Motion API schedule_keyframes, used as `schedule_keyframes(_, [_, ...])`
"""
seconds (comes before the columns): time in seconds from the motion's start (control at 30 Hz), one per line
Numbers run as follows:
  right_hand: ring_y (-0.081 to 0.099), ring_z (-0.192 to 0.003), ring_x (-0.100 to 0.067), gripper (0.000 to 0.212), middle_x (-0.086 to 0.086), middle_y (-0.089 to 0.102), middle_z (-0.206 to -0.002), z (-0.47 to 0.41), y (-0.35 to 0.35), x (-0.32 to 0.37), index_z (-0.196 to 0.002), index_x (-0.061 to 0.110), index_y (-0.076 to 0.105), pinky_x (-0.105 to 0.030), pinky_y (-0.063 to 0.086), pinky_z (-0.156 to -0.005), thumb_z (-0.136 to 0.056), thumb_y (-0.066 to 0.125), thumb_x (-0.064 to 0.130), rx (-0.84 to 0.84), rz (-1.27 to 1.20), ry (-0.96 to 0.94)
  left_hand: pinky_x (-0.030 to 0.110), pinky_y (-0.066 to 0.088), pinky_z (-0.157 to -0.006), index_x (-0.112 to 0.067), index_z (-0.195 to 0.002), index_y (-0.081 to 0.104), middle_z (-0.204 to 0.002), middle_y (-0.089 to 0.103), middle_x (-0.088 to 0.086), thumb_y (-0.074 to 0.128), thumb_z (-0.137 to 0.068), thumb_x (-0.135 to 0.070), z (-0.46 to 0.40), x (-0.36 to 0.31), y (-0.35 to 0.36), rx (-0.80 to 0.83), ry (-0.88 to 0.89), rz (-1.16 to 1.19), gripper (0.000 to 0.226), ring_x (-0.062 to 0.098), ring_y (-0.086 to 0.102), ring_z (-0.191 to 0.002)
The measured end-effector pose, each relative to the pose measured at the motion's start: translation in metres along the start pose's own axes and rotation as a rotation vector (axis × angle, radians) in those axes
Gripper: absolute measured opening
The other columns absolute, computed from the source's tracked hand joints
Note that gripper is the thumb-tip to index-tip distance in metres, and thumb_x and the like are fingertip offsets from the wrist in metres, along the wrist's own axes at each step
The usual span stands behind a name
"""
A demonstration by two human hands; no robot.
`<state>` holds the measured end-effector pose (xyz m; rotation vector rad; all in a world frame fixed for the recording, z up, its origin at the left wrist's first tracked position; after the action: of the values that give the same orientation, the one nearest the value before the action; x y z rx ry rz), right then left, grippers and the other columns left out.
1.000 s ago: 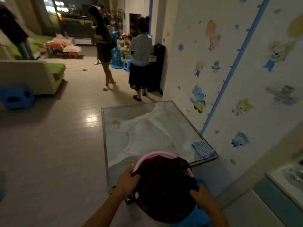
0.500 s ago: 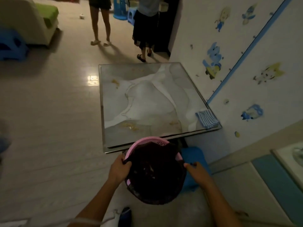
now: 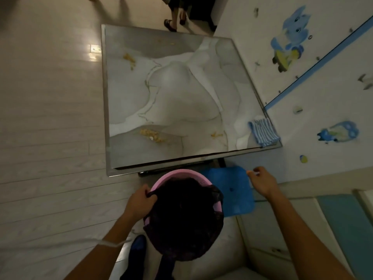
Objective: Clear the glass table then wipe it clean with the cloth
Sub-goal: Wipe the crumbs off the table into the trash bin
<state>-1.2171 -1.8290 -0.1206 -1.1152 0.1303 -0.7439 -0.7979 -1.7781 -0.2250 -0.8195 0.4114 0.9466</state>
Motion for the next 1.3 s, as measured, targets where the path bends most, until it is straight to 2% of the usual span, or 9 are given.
schedule_keyframes(0.27, [0.05,-0.123,-0.033,0.05,-0.018,0.05,-0.138,-0.101,-0.017,-0.004,-0.14,0.005,0.043,-0.036,0.039,-0.102,-0.098,0.049,0.032,-0.17,-0.058,-0.026,0.037,0.041,-0.065,-0.019,-0.078,0.051,-0.073,0.063,0.003,0.054,-0.064,-0.042,-0.045,0.035,0.037,-0.011,-0.104,0.053,0.027,0.025,0.06,-0.07])
schedule_keyframes(0.4, [0.059,-0.099,-0.036,0.034,-0.019,0.063,-0.105,-0.154,-0.045,0.003,-0.109,0.002,0.059,-0.033,0.043,-0.076,-0.095,0.05,0.031,-0.327,-0.018,-0.134,0.037,0.039,-0.065,-0.015,-0.075,0.051,-0.069,0.059,0.003,0.066,-0.083,-0.027,-0.058,0.026,0.045,-0.041,-0.13,0.107,0.021,0.019,0.056,-0.067])
schedule_keyframes(0.5, [0.057,-0.106,-0.037,0.049,-0.021,0.062,-0.116,-0.199,-0.057,0.008,-0.115,0.002,0.059,-0.041,0.047,-0.09,-0.089,0.048,0.042,-0.358,0.04,-0.158,0.026,0.035,-0.064,-0.024,-0.071,0.045,-0.068,0.051,-0.005,0.066,-0.082,-0.031,-0.067,0.018,0.049,-0.069,-0.146,0.175,0.025,0.006,0.046,-0.064])
schedule_keyframes(0.6, [0.049,-0.122,-0.039,0.058,-0.023,0.051,-0.135,-0.245,-0.05,0.009,-0.133,0.007,0.048,-0.045,0.041,-0.104,-0.092,0.051,0.047,-0.293,0.043,-0.067,0.031,0.036,-0.067,-0.023,-0.072,0.048,-0.073,0.054,-0.005,0.058,-0.067,-0.038,-0.082,0.017,0.06,-0.064,-0.168,0.209,0.019,0.005,0.046,-0.068])
schedule_keyframes(0.77, [0.025,-0.143,-0.039,0.082,-0.02,0.021,-0.158,-0.29,-0.026,0.003,-0.154,0.006,0.006,-0.043,0.022,-0.116,-0.097,0.048,0.047,-0.218,-0.054,-0.027,0.031,0.033,-0.068,-0.034,-0.069,0.035,-0.072,0.043,-0.016,0.067,-0.086,-0.014,-0.105,0.022,0.074,-0.043,-0.19,0.217,0.041,0.011,0.044,-0.071])
schedule_keyframes(0.97, [0.054,-0.11,-0.046,0.056,-0.034,0.058,-0.119,-0.308,-0.022,-0.005,-0.117,-0.007,0.058,-0.049,0.043,-0.098,-0.095,0.042,0.042,-0.371,0.194,-0.001,0.033,0.033,-0.071,-0.027,-0.071,0.041,-0.073,0.051,-0.009,0.06,-0.091,-0.008,-0.124,0.033,0.076,-0.055,-0.19,0.121,0.034,0.017,0.048,-0.071])
schedule_keyframes(1.07, [0.05,-0.112,-0.043,0.051,-0.028,0.056,-0.12,-0.296,-0.013,0.007,-0.114,0.003,0.061,-0.049,0.037,-0.098,-0.089,0.043,0.043,-0.468,0.121,-0.098,0.037,0.035,-0.075,-0.025,-0.072,0.044,-0.076,0.05,-0.01,0.063,-0.09,-0.007,-0.13,0.032,0.077,-0.056,-0.196,0.142,0.031,0.018,0.047,-0.072])
schedule_keyframes(1.17, [0.059,-0.098,-0.034,0.038,-0.02,0.064,-0.105,-0.283,0.004,0.021,-0.108,0.004,0.059,-0.043,0.045,-0.086,-0.091,0.047,0.036,-0.402,-0.223,-0.225,0.037,0.036,-0.07,-0.023,-0.073,0.048,-0.074,0.055,-0.005,0.059,-0.077,-0.033,-0.128,0.028,0.072,-0.081,-0.201,0.169,0.016,0.014,0.051,-0.068])
schedule_keyframes(1.3, [0.054,-0.084,-0.022,0.026,-0.008,0.058,-0.089,-0.267,0.02,0.036,-0.094,0.011,0.053,-0.035,0.041,-0.074,-0.1,0.043,0.034,-0.306,-0.38,-0.239,0.038,0.04,-0.066,-0.013,-0.076,0.05,-0.077,0.061,0.005,0.049,-0.065,-0.04,-0.134,0.035,0.07,-0.072,-0.195,0.121,0.029,0.026,0.058,-0.074])
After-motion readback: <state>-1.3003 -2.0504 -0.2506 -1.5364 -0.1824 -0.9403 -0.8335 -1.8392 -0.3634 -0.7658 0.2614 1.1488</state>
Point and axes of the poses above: each hand's wrist, its own z-axis away from the middle knuckle, its own y-axis out of the palm, x = y × z, the point moved 6 cm from there along -z, towards the middle knuckle
